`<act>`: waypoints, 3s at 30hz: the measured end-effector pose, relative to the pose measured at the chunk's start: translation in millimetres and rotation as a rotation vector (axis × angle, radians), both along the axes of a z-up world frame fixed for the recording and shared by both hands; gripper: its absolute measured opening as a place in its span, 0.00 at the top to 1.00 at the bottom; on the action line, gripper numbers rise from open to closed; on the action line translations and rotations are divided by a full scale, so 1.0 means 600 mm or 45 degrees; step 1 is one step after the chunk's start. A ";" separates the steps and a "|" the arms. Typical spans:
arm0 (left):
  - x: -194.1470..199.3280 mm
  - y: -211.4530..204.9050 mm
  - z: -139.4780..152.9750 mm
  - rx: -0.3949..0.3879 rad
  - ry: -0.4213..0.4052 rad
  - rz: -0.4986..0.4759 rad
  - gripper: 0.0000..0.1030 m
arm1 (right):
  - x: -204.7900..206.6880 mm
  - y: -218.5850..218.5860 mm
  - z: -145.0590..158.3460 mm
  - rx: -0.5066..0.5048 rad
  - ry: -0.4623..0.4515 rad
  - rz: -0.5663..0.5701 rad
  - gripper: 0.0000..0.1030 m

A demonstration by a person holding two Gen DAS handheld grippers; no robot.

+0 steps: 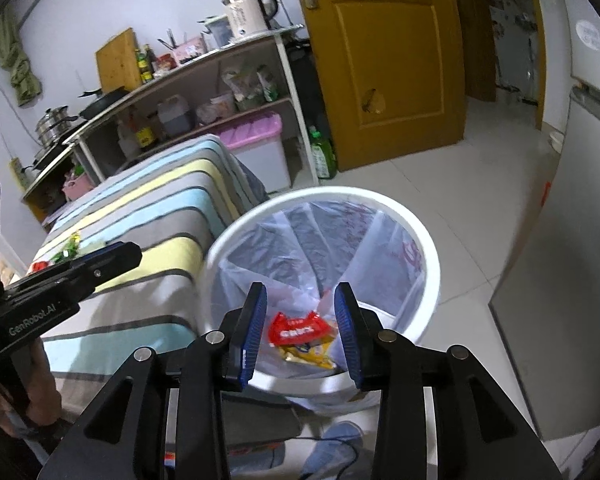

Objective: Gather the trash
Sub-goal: 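Move both grippers back over the table toward the red plastic bag, then grasp the red plastic bag with the left gripper while the right reaches the green packet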

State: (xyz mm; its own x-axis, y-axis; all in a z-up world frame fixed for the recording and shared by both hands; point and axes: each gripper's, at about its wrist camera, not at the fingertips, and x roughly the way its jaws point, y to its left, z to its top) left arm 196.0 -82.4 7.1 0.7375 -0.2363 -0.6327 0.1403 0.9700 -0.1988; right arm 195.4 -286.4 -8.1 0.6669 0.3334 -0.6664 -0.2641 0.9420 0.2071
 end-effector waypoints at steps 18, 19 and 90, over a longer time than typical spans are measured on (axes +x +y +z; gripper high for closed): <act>-0.117 0.124 0.029 0.008 -0.112 0.190 0.76 | -0.058 0.128 0.040 0.024 -0.071 0.253 0.64; -0.123 0.132 0.028 0.010 -0.113 0.204 0.76 | -0.060 0.138 0.040 0.017 -0.070 0.270 0.64; -0.200 0.445 -0.057 -0.033 0.030 0.614 0.84 | 0.024 0.531 -0.038 -0.086 0.122 0.677 0.57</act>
State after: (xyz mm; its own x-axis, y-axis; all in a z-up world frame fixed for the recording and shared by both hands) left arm 75.9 184.6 -27.3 0.7524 0.1131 -0.6489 -0.3292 0.9179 -0.2217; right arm 209.9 32.2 -31.2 0.3532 0.5627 -0.7474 -0.6907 0.6957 0.1974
